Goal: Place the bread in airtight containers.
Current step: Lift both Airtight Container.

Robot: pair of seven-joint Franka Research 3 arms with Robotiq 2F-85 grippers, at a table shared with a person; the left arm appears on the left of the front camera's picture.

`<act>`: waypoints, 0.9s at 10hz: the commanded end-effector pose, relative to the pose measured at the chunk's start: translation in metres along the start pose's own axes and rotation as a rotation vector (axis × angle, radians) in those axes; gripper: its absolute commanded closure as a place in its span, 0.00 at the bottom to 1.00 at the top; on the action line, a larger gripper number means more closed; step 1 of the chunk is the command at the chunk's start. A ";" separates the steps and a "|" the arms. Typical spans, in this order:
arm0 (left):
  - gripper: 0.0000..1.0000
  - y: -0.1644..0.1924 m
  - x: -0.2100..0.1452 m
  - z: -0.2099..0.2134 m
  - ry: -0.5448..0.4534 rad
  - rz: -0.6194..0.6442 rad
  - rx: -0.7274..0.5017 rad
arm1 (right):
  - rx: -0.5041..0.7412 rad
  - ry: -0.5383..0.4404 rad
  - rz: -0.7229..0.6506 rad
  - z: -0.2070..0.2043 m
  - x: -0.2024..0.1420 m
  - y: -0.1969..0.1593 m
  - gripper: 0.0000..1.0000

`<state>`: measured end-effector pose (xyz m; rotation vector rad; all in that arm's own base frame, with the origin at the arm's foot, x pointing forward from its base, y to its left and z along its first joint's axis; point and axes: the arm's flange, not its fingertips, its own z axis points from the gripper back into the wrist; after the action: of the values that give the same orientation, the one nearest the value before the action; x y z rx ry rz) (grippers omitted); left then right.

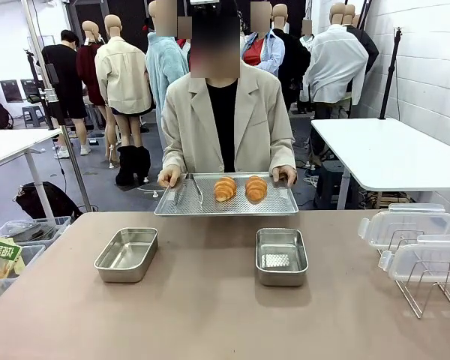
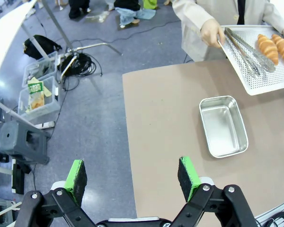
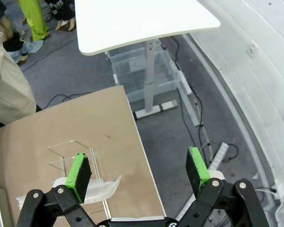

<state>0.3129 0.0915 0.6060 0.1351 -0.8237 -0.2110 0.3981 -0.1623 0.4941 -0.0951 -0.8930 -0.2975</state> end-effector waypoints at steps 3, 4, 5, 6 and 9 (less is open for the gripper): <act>0.00 0.001 0.001 -0.002 -0.006 -0.004 0.008 | -0.003 0.009 0.009 0.001 0.000 0.000 0.00; 0.00 0.001 0.001 -0.002 -0.006 -0.004 0.008 | -0.003 0.009 0.009 0.001 0.000 0.000 0.00; 0.00 0.001 0.001 -0.002 -0.006 -0.004 0.008 | -0.003 0.009 0.009 0.001 0.000 0.000 0.00; 0.00 0.001 0.001 -0.002 -0.006 -0.004 0.008 | -0.003 0.009 0.009 0.001 0.000 0.000 0.00; 0.00 -0.024 0.015 -0.007 0.014 -0.031 0.031 | 0.062 -0.055 0.005 0.033 0.023 0.035 0.00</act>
<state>0.3151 0.0833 0.6063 0.1445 -0.8191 -0.2251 0.3993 -0.1525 0.5059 -0.0903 -0.9167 -0.2808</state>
